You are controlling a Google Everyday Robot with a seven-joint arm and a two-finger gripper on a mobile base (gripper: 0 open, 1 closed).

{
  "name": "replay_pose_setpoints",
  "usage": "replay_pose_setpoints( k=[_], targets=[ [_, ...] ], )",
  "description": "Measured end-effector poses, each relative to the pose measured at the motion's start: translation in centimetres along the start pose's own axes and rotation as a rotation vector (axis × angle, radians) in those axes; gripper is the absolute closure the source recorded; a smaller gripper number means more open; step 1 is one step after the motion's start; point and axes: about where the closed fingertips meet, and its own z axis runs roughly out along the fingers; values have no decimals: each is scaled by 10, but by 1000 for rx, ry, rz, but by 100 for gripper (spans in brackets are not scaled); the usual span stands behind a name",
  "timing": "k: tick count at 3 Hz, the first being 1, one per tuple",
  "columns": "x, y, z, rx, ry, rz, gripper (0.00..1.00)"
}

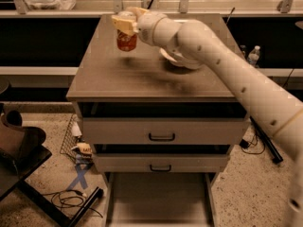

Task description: Place coke can into bottom drawer

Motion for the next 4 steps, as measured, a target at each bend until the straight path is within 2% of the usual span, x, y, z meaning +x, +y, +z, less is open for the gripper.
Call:
replay_pose_setpoints(
  k=[1,2,3,4],
  targets=[
    [0,35,-77,-46,-5,5,100],
    [12,51,-148,-65,41,-5,100],
    [11,84,-210,-87,91,-6,100],
    [21,114,-269,-103,123,5,100]
  ],
)
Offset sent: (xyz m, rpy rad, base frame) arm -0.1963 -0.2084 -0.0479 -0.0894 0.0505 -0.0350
